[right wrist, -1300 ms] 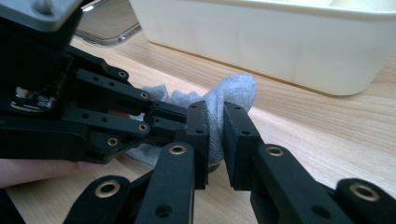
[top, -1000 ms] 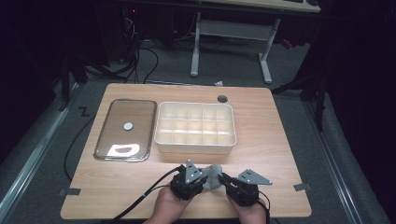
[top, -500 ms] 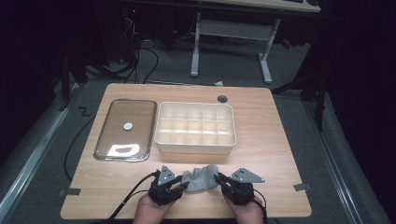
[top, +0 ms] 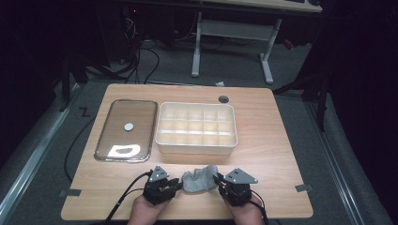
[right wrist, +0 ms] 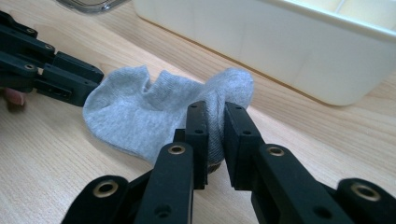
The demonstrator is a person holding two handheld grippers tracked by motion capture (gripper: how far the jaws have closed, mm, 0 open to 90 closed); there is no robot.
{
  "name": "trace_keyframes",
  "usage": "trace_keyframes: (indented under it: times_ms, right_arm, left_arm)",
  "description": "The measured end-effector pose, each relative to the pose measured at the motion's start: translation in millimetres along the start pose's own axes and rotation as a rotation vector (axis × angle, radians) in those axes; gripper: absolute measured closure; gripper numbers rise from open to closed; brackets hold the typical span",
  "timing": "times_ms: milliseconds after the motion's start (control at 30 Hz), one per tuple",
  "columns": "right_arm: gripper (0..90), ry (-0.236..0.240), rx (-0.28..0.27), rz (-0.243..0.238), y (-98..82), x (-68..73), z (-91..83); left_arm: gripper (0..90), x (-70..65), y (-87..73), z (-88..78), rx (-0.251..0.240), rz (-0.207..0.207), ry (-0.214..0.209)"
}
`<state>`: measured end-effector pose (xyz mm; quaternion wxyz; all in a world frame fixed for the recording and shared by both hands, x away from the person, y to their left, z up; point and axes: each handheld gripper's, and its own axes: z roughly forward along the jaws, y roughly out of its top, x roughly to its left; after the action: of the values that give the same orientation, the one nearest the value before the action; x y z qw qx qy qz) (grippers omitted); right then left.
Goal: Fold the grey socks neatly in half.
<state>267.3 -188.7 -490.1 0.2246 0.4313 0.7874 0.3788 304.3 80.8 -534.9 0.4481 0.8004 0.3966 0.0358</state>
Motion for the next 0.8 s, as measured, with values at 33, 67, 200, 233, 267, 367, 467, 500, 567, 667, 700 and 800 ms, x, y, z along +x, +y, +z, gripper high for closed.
trace_keyframes:
  times_ms: [33,67,200,233,267,367,467,500,567,667,700,800]
  right_arm:
    - [81.7,0.001,0.003,-0.009,1.4,2.0,0.3]
    - [81.7,0.005,0.005,-0.017,3.0,4.8,1.2]
    - [81.7,0.011,0.006,-0.034,5.6,9.1,2.8]
    - [81.6,0.011,0.009,-0.043,7.4,11.5,4.2]
    - [81.6,0.011,0.009,-0.043,7.4,11.5,4.2]
    - [81.6,0.008,0.007,-0.045,8.6,12.2,3.3]
    - [81.6,0.010,0.015,-0.044,5.2,11.4,4.5]
    - [81.6,0.010,0.015,-0.042,4.2,11.1,5.0]
    - [81.7,0.012,0.016,-0.032,1.5,9.8,5.8]
    - [81.7,0.009,0.019,-0.028,0.1,8.4,5.3]
    - [81.8,0.007,0.018,-0.028,-0.6,7.2,5.2]
    - [82.3,-0.003,0.018,-0.004,-4.0,1.5,3.7]
  left_arm:
    - [74.4,-0.3,0.0,0.5,0.003,0.001,-0.001]
    - [75.1,-1.1,-0.1,1.3,0.005,0.009,0.002]
    - [76.2,-5.2,-0.1,2.3,0.008,0.036,-0.005]
    - [76.2,-6.1,0.0,1.7,0.008,0.045,-0.002]
    - [76.2,-6.5,0.5,0.6,0.004,0.049,-0.002]
    - [82.9,-16.7,14.4,-17.1,-0.085,0.107,0.011]
    - [90.0,-28.3,25.3,-11.4,-0.079,0.158,-0.003]
    - [90.0,-31.8,28.3,-6.3,-0.065,0.167,-0.013]
    - [90.0,-41.3,34.4,12.5,-0.017,0.226,0.017]
    - [90.0,-40.9,37.2,33.8,0.030,0.267,0.099]
    - [90.0,-37.4,37.5,37.7,0.034,0.261,0.121]
    - [90.0,-28.4,37.7,42.7,0.036,0.233,0.152]
